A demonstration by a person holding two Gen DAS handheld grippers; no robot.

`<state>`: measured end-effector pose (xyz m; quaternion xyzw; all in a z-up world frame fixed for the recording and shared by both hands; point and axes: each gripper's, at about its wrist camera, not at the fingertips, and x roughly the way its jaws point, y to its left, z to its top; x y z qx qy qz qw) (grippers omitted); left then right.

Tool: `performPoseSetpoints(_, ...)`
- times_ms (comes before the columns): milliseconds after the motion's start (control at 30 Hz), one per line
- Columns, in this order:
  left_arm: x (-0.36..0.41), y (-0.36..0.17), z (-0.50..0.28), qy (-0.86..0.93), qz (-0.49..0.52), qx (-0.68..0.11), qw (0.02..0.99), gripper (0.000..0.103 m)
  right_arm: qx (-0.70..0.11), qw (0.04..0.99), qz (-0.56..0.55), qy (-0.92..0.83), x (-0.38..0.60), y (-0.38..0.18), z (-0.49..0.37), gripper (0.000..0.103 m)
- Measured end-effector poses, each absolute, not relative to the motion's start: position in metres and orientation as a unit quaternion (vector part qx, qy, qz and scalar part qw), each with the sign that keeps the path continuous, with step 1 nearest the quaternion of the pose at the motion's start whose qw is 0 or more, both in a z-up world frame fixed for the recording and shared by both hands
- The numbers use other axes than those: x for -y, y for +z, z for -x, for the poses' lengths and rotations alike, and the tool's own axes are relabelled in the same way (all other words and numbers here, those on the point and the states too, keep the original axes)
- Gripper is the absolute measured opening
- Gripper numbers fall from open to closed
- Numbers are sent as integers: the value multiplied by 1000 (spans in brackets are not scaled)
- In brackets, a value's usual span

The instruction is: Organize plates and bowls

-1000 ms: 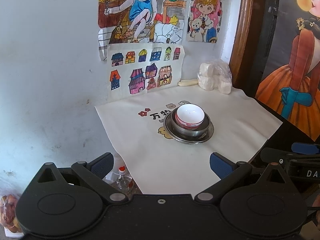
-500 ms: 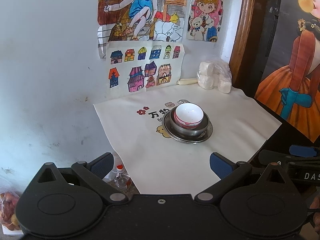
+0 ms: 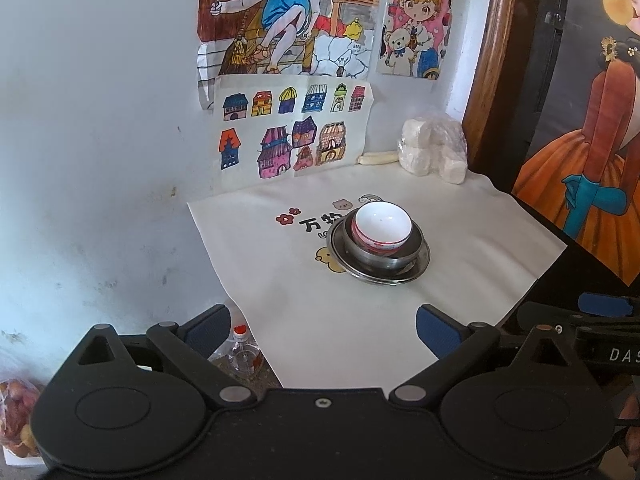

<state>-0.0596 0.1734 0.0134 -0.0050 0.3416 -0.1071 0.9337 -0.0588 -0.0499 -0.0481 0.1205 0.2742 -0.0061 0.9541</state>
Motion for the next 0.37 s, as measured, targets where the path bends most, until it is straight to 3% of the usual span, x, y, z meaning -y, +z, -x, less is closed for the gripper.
performPoseSetpoints(367,-172,9,49,-109,11,-349,931,99,-285,951,-121,-3,53,-52,47,103)
